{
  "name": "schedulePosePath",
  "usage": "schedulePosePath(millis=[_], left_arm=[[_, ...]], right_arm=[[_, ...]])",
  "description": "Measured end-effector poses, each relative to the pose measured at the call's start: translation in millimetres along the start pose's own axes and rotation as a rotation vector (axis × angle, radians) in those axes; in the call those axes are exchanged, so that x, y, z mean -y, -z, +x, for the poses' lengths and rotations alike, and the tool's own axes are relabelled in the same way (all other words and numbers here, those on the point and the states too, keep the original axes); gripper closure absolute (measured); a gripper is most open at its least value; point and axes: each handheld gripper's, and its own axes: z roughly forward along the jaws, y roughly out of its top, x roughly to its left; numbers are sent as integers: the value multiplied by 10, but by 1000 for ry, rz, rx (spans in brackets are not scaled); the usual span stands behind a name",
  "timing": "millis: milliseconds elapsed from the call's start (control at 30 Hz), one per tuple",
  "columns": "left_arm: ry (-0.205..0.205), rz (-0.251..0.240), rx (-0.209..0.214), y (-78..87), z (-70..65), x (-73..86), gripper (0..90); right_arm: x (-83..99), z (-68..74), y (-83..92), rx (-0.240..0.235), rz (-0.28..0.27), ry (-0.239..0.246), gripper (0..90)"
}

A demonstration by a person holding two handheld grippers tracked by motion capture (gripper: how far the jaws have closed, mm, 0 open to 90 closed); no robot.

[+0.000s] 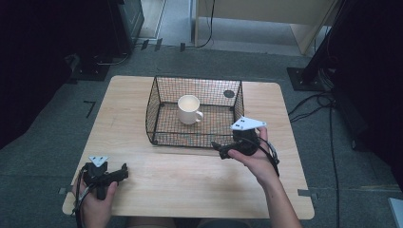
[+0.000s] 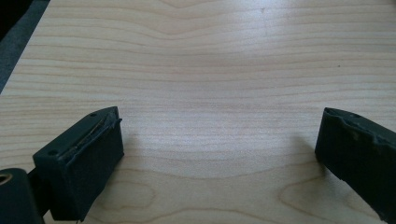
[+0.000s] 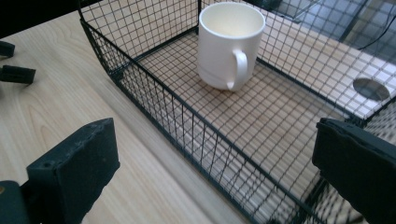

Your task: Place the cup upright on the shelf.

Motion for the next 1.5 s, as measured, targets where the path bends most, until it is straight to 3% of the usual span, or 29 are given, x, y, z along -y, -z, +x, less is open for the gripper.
schedulePosePath(millis=[200, 400, 533, 567, 600, 733, 867, 1000, 1267, 1333, 1500], left_arm=[[-2, 2, 0, 1, 1, 0, 11], [-2, 2, 0, 2, 1, 0, 11], [-3, 2, 0, 2, 2, 0, 11], [-3, 2, 0, 2, 2, 0, 11], [-3, 2, 0, 2, 1, 0, 11], [-4, 2, 0, 1, 2, 0, 11], [-3, 2, 0, 1, 2, 0, 11], [-3, 2, 0, 2, 2, 0, 11], [-2, 2, 0, 2, 1, 0, 11], [-2, 2, 0, 2, 1, 0, 11], [-3, 2, 0, 2, 1, 0, 11]], right_arm=[[275, 8, 192, -13, -28, -42, 0], [528, -27, 311, 27, -24, -70, 0], [837, -130, 431, 80, -9, -112, 0], [837, -130, 431, 80, -9, -112, 0], [966, -187, 480, 110, 10, -127, 0], [1150, -270, 559, 152, 35, -160, 0], [1460, -394, 649, 234, 78, -198, 0], [1682, -492, 716, 277, 97, -248, 0], [1984, -616, 785, 348, 132, -322, 0], [2028, -615, 768, 382, 158, -320, 1], [2055, -612, 789, 386, 143, -317, 1]])
